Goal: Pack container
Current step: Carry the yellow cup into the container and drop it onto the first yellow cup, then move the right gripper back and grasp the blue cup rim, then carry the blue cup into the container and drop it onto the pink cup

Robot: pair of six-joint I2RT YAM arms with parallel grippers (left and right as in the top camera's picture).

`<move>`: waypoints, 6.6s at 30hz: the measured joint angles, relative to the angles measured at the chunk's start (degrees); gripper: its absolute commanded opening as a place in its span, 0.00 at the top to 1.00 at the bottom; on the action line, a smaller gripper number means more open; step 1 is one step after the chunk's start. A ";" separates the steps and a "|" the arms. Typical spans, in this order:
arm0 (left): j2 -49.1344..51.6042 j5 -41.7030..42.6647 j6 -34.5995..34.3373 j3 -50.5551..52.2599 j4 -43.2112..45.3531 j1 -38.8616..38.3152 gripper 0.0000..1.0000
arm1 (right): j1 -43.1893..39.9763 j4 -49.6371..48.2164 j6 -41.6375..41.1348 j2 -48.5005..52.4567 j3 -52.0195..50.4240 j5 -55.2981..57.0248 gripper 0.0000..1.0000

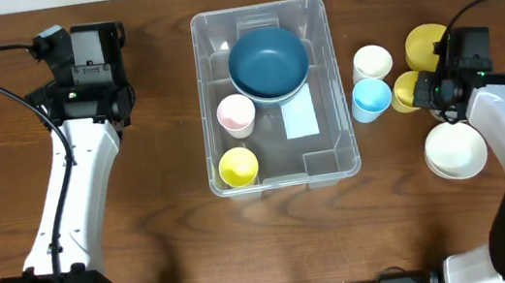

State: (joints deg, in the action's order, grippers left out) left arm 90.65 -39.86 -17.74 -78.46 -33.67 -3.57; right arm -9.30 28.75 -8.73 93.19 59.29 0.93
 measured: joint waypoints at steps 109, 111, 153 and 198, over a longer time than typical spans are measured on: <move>0.00 0.00 0.00 0.00 0.02 0.00 0.02 | 51.19 8.76 0.52 -1.09 14.29 -8.68 0.11; 0.00 0.00 0.00 0.00 0.02 0.00 0.02 | 49.72 9.29 0.31 -2.89 14.93 -8.48 0.01; 0.00 0.00 0.00 0.00 0.02 0.00 0.02 | 14.19 24.48 -8.22 1.42 16.13 3.32 0.39; 0.00 0.00 0.00 0.00 0.02 0.00 0.02 | 14.19 29.99 -8.83 0.55 16.50 2.56 0.99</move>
State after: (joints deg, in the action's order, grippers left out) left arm 90.65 -39.86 -17.74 -78.46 -33.65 -3.57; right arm 4.89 58.74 -17.56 93.73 75.79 3.49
